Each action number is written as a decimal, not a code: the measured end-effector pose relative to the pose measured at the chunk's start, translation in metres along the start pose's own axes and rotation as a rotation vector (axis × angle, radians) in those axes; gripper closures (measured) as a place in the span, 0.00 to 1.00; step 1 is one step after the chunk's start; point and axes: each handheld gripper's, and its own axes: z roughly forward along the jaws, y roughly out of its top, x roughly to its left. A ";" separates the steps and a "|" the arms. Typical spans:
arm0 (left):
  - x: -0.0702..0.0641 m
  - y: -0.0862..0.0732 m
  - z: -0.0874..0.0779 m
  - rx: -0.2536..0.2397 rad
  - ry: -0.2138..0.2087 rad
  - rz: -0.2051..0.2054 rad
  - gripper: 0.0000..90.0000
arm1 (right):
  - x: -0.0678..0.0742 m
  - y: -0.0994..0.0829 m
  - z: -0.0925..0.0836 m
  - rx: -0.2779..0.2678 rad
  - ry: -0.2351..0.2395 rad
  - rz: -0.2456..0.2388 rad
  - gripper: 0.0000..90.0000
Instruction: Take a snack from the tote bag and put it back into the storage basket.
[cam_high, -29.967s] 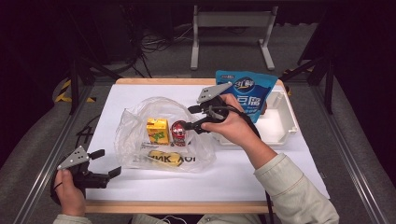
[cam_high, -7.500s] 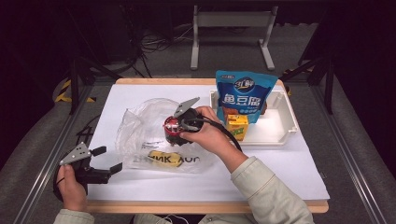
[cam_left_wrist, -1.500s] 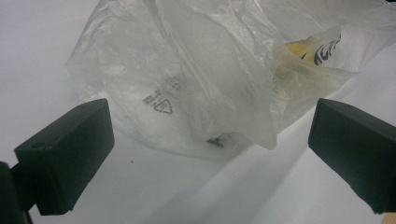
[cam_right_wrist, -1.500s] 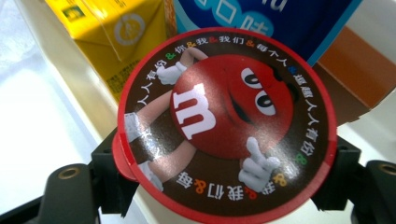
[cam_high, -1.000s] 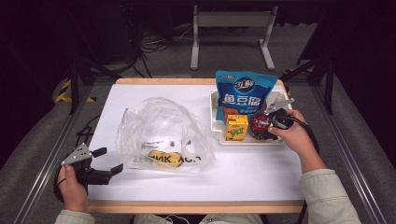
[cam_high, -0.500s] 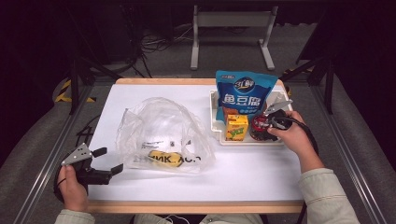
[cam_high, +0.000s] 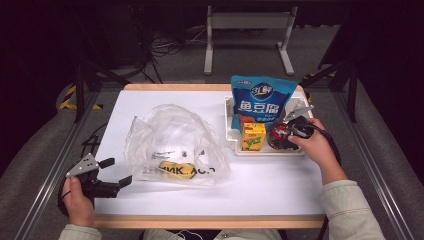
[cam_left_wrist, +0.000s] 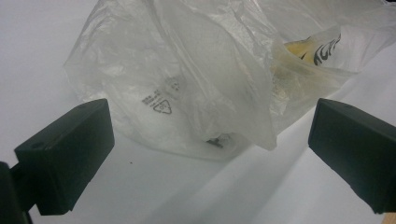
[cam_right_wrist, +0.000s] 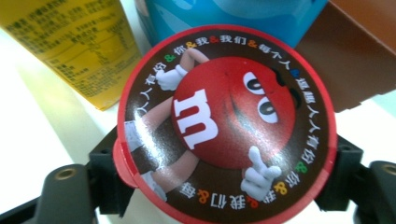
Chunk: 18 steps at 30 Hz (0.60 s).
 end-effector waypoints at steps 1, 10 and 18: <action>0.000 0.000 0.000 0.001 0.001 -0.001 0.01 | 0.000 0.000 -0.001 0.001 -0.010 -0.004 0.21; 0.000 0.000 0.000 0.001 0.000 -0.002 0.01 | 0.005 0.003 -0.016 -0.032 -0.043 -0.011 0.14; -0.003 0.002 -0.002 -0.006 -0.011 0.004 0.01 | 0.023 0.006 -0.048 -0.128 -0.070 -0.032 0.14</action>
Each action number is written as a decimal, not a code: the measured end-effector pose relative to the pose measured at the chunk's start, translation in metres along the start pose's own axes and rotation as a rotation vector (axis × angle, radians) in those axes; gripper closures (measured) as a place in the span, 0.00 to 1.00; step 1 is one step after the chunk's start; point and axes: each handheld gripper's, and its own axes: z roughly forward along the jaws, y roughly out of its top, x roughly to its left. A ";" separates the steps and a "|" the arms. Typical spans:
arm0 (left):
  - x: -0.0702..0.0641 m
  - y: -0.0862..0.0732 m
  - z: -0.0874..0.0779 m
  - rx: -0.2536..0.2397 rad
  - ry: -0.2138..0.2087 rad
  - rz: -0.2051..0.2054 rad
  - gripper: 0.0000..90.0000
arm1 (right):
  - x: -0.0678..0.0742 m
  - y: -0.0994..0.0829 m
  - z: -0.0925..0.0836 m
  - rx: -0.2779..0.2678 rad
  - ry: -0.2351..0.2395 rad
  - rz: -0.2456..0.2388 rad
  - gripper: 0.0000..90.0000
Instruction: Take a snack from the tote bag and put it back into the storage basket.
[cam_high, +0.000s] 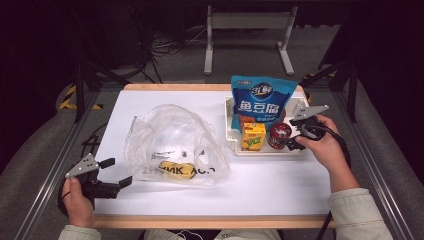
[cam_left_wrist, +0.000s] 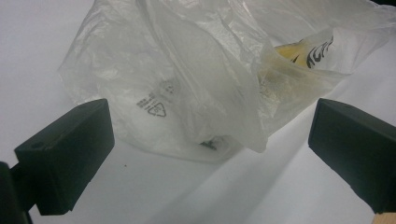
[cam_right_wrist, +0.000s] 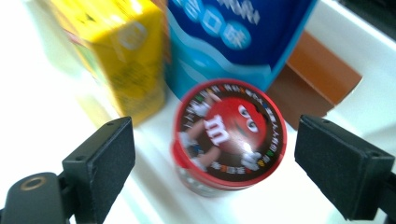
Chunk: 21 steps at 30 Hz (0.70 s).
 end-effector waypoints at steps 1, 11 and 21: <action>0.000 0.000 0.000 -0.001 0.000 -0.001 0.01 | 0.003 0.001 -0.004 -0.022 0.004 0.000 0.14; -0.004 -0.001 -0.003 0.001 -0.008 0.010 0.01 | 0.034 0.000 -0.026 -0.141 0.049 -0.006 0.15; -0.003 -0.002 -0.004 -0.008 -0.005 0.008 0.01 | 0.058 -0.009 -0.036 -0.213 0.103 0.009 0.16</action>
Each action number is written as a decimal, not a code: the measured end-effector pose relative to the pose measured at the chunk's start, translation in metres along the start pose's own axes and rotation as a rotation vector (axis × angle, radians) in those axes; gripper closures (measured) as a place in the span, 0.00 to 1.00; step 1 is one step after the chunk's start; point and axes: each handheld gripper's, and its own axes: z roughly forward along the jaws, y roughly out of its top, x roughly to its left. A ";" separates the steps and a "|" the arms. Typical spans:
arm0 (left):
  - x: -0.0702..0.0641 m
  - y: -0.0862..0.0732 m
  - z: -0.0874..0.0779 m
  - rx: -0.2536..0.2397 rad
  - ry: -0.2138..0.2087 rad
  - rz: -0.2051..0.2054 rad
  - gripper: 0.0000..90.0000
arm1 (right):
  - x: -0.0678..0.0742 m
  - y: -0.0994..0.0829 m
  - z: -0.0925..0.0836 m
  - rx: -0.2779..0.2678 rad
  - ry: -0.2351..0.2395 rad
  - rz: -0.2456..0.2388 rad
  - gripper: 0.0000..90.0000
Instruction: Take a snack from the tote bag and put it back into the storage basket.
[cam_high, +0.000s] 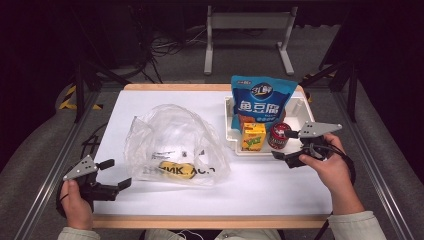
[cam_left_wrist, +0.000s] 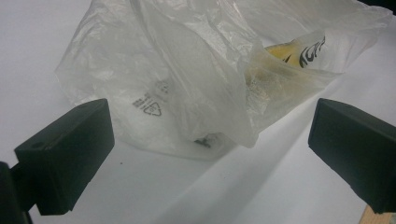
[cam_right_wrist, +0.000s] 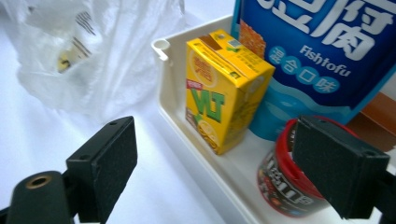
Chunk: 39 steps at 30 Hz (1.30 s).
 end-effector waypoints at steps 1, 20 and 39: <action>0.000 0.000 0.000 0.002 -0.001 -0.002 0.01 | 0.000 0.000 0.000 0.000 0.000 0.000 0.16; 0.002 -0.001 0.000 -0.006 0.000 0.003 0.01 | 0.030 -0.031 0.012 -0.038 0.050 0.039 0.18; 0.002 -0.002 0.001 -0.002 -0.004 0.014 0.01 | 0.025 -0.068 0.033 -0.026 0.034 0.107 0.19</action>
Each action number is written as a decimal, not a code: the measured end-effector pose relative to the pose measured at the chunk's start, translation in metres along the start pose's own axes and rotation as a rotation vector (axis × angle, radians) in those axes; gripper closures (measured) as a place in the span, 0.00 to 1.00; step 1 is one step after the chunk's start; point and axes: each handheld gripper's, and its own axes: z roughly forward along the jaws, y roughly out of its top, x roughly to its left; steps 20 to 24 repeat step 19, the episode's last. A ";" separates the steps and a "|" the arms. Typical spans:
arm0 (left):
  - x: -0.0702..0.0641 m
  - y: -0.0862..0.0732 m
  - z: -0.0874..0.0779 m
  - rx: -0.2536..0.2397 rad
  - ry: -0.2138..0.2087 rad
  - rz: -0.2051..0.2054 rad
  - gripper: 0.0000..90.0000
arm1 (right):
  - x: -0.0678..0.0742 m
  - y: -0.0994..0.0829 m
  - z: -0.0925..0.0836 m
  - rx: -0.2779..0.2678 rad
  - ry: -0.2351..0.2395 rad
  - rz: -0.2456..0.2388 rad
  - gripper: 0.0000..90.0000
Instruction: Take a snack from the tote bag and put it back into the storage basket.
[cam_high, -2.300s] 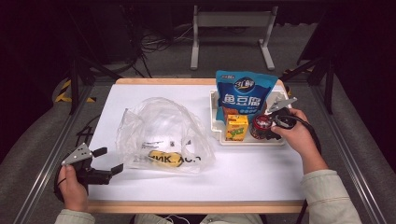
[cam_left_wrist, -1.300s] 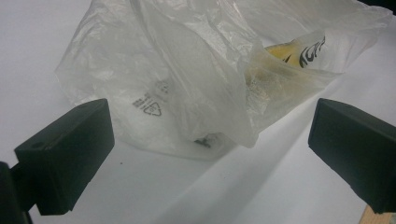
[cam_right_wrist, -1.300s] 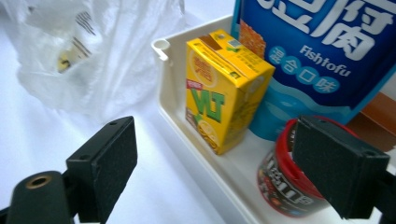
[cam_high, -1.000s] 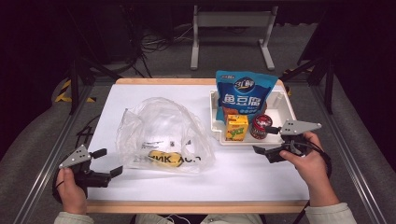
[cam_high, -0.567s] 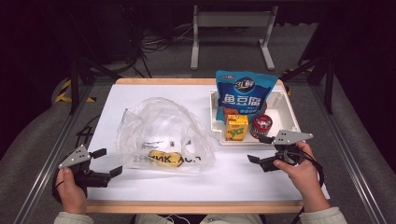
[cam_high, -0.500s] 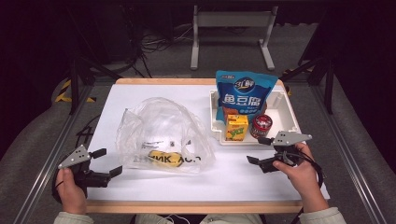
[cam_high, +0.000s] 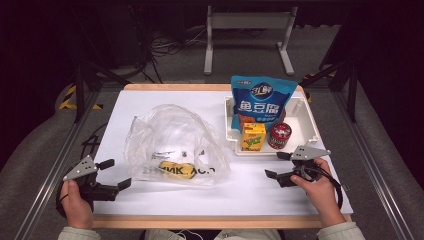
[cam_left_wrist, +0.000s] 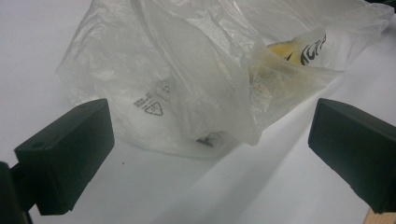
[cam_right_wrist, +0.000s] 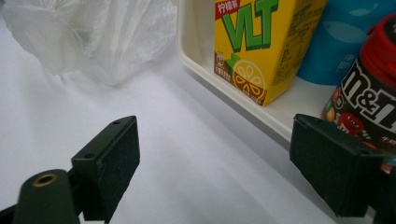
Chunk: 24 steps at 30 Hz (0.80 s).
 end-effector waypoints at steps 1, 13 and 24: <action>0.000 0.000 0.000 0.000 0.000 0.001 0.01 | -0.001 -0.001 0.001 0.005 0.003 -0.001 0.19; 0.000 0.000 0.000 -0.003 -0.001 0.001 0.01 | -0.002 -0.004 0.007 0.065 0.026 -0.003 0.18; 0.000 0.000 0.000 -0.003 -0.001 0.000 0.01 | -0.002 -0.002 0.005 0.074 0.033 -0.008 0.18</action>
